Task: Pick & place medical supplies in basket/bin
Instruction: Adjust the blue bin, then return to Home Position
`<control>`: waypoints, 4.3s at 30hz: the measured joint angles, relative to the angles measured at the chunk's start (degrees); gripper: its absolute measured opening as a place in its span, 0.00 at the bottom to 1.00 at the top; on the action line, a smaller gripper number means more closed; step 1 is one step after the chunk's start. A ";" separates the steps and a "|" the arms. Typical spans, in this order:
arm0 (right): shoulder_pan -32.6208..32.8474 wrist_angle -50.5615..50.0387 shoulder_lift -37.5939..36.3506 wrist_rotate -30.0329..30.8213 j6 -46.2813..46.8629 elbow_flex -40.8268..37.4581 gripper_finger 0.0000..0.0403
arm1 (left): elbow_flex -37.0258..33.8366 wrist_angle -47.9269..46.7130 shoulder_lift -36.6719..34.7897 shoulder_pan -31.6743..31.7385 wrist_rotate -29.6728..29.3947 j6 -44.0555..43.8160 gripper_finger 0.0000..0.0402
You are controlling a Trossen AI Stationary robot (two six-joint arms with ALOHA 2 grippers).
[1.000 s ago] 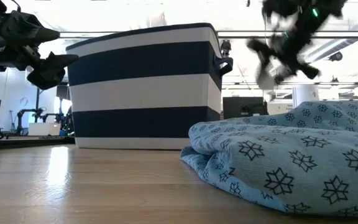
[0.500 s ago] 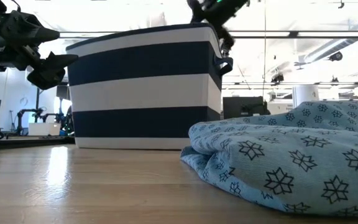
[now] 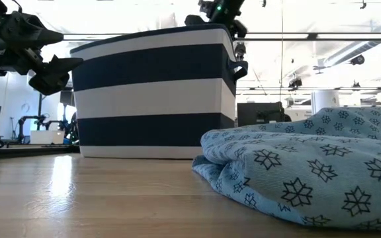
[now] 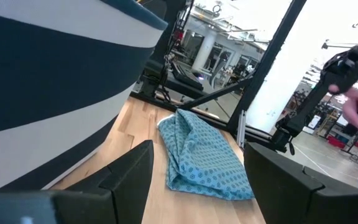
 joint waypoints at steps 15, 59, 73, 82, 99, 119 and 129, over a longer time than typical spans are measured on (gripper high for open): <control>-0.31 -41.76 -12.77 22.50 47.68 -11.48 0.72 | 0.00 0.00 0.00 -0.02 -0.01 -0.01 0.57; 14.18 21.01 -19.74 -8.59 53.44 -52.41 0.63 | 0.00 0.00 0.00 -0.02 0.00 0.01 0.57; 15.30 -9.70 -21.56 -30.62 45.44 -57.08 0.62 | 0.00 0.00 0.02 -0.04 0.00 0.00 0.57; 15.34 -8.70 -21.50 -31.63 46.29 -64.63 0.62 | 0.00 0.00 0.01 -0.04 -0.02 0.00 0.57; 18.09 -0.58 -24.21 -28.27 34.34 -56.28 0.61 | 0.00 0.00 0.01 -0.02 0.00 0.00 0.57; 16.75 23.69 -50.48 -39.11 15.62 -56.68 0.63 | 0.00 0.00 0.00 -0.02 -0.02 -0.01 0.57; 16.16 32.76 -72.93 -39.73 21.70 -73.94 0.62 | 0.00 0.00 0.02 -0.01 -0.02 0.00 0.57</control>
